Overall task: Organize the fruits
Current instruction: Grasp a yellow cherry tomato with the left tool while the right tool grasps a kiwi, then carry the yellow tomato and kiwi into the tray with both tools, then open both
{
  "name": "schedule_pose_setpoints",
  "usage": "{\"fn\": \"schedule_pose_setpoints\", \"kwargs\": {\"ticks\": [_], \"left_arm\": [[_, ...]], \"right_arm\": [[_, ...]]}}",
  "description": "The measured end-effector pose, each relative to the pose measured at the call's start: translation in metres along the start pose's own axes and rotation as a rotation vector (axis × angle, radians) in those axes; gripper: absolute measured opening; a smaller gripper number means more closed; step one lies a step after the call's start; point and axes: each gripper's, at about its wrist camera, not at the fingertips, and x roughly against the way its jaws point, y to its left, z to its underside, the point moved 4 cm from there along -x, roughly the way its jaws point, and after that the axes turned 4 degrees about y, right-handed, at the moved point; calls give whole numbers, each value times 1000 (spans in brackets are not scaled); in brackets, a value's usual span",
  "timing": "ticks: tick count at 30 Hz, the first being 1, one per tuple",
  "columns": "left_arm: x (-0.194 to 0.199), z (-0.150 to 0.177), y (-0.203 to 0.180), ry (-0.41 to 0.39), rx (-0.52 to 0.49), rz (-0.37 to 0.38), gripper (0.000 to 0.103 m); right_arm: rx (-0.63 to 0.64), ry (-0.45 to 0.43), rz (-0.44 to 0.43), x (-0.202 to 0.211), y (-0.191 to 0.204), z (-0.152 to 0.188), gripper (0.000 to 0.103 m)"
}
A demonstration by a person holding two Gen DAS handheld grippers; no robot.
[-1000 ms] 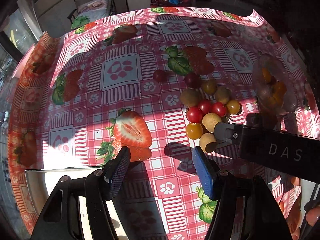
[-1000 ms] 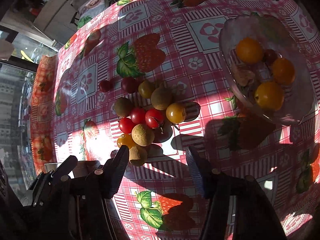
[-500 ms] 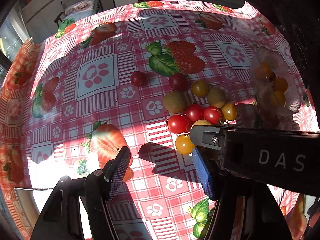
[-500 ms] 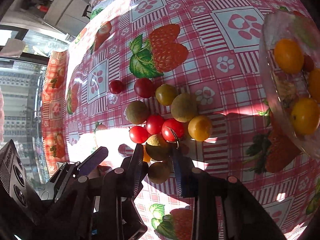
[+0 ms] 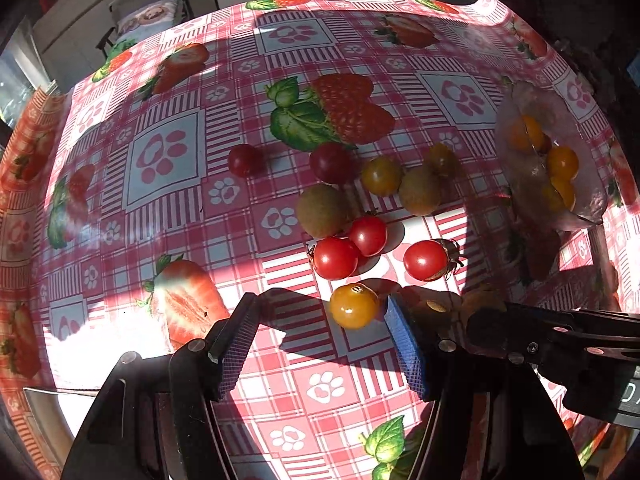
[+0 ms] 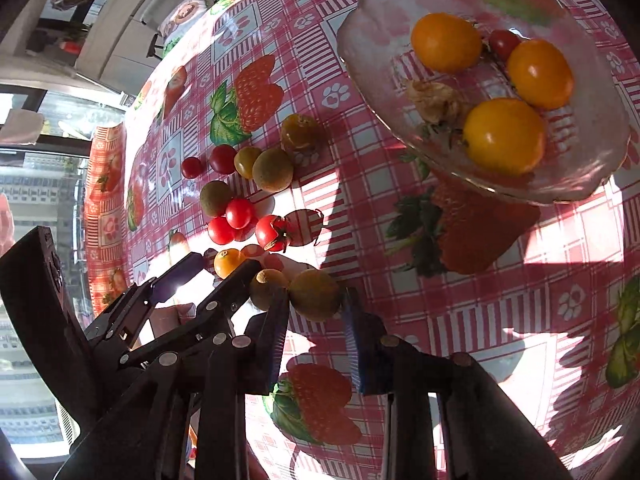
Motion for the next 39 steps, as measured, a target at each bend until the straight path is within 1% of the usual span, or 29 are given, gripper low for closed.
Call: {"fn": "schedule_pose_setpoints", "kwargs": {"ticks": [2,3,4,5,6,8,12,15,20,27,32,39], "left_arm": [[0,-1,-1,-3,7,-3,63],[0,-1,-1,-4,4,-18,57],[0,-2,-3,-7,0,-21,55],[1,-2,-4,-10,0,-15,44],[2,-2,-5,-14,-4,-19,31],[3,-2,-8,-14,-10,-18,24],[5,3,-11,-11,6,11,24],[13,15,-14,-12,20,28,24],[29,42,-12,-15,22,42,24],[46,84,-2,3,62,51,24],[60,113,8,10,91,50,24],[79,138,30,-5,143,48,24]], "right_arm": [[-6,-2,-5,2,-3,4,29],[-8,-3,-7,3,-4,6,29],[-10,-4,-9,3,-4,8,29],[-11,-5,-10,4,-4,9,29],[-8,-6,-9,5,-5,11,29],[1,-9,-4,7,-5,14,29],[24,-16,18,12,-6,22,29],[41,-16,33,16,-9,31,29],[71,-6,72,18,-10,51,29],[108,26,109,13,-8,81,29],[128,41,125,11,1,101,29],[180,44,141,13,27,118,29]]}}
